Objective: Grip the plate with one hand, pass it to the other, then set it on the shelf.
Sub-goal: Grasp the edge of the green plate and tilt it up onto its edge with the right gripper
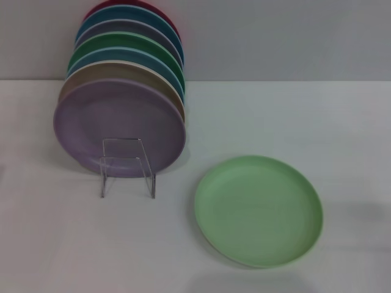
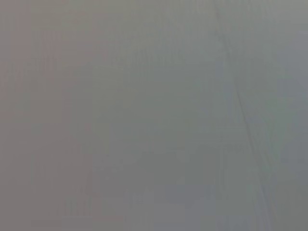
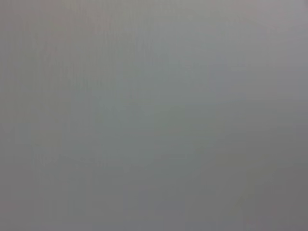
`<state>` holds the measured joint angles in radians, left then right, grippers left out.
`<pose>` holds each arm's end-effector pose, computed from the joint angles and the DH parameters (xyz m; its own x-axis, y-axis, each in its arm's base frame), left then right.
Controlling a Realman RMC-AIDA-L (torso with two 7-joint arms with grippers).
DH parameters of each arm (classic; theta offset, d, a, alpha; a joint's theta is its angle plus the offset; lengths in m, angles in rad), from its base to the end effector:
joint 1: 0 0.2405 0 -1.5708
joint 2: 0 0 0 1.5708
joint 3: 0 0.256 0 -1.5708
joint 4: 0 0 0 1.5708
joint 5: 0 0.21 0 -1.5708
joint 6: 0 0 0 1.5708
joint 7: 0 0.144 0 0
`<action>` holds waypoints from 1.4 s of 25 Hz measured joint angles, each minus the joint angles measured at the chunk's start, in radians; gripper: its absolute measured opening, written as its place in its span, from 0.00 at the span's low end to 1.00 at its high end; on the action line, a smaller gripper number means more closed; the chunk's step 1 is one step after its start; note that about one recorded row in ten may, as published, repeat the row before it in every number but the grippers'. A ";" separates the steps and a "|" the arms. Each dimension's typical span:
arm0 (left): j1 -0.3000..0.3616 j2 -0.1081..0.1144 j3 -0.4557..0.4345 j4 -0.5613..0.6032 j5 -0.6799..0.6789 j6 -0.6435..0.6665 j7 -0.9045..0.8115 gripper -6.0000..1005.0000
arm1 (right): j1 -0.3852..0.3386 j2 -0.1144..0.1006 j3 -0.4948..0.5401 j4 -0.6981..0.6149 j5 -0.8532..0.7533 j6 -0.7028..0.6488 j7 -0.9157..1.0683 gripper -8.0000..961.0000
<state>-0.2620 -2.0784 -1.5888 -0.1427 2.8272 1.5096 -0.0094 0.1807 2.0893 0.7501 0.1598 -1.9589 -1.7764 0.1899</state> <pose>-0.3619 0.2685 0.0617 0.8055 -0.3068 0.5070 0.5722 0.1803 -0.8000 0.3510 0.2176 0.0550 0.6079 0.4734 -0.6374 -0.7683 0.1483 -0.6227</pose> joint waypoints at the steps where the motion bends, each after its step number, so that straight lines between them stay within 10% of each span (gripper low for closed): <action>1: 0.001 0.000 0.000 0.000 0.000 0.000 -0.001 0.81 | 0.000 0.000 0.000 0.000 0.000 -0.001 0.000 0.81; 15: -0.003 0.000 0.011 0.001 0.000 -0.003 0.001 0.80 | 0.001 -0.034 -0.072 0.097 -0.004 -0.023 0.012 0.81; 17: -0.003 0.001 0.013 0.000 0.000 -0.003 0.001 0.80 | 0.008 -0.074 -0.088 0.161 -0.022 0.020 0.014 0.81; 18: -0.003 0.001 0.014 0.000 0.000 -0.003 0.001 0.80 | 0.012 -0.130 -0.091 0.257 -0.065 0.093 0.013 0.81; 19: -0.004 0.001 0.014 0.000 0.000 -0.002 0.001 0.80 | 0.012 -0.130 -0.091 0.257 -0.065 0.093 0.013 0.81; 21: -0.008 0.001 0.015 0.000 0.000 -0.002 0.001 0.80 | 0.006 -0.233 -0.077 0.464 -0.125 0.230 -0.031 0.81; 22: -0.008 0.001 0.015 0.000 0.000 -0.002 0.001 0.80 | 0.006 -0.233 -0.077 0.464 -0.125 0.230 -0.031 0.81; 23: -0.010 0.001 0.015 0.000 0.000 -0.002 0.001 0.80 | -0.004 -0.301 -0.051 0.636 -0.153 0.352 -0.113 0.81; 24: -0.010 0.001 0.015 0.000 0.000 -0.002 0.001 0.80 | -0.004 -0.301 -0.051 0.636 -0.153 0.352 -0.113 0.80; 26: -0.013 0.001 0.020 0.000 0.000 -0.002 0.000 0.80 | -0.040 -0.366 0.060 0.883 -0.218 0.610 -0.195 0.80; 30: -0.013 0.000 0.025 0.000 0.000 -0.003 0.000 0.80 | -0.093 -0.366 0.281 1.122 -0.356 1.022 -0.198 0.80; 31: -0.014 0.000 0.030 0.000 0.000 -0.004 0.000 0.80 | -0.116 -0.318 0.450 1.279 -0.462 1.341 -0.198 0.80; 32: -0.014 0.000 0.030 0.000 0.000 -0.004 0.000 0.80 | -0.116 -0.318 0.450 1.279 -0.462 1.341 -0.198 0.80; 33: -0.015 0.000 0.033 0.000 -0.001 -0.005 -0.001 0.80 | -0.121 -0.253 0.569 1.396 -0.550 1.627 -0.202 0.80; 35: -0.016 0.000 0.038 0.000 -0.003 -0.005 -0.001 0.81 | -0.117 -0.214 0.627 1.452 -0.599 1.786 -0.208 0.80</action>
<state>-0.2778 -2.0784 -1.5510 -0.1426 2.8244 1.5045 -0.0107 0.0633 1.8752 1.3772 1.6113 -2.5576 0.0097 -0.0186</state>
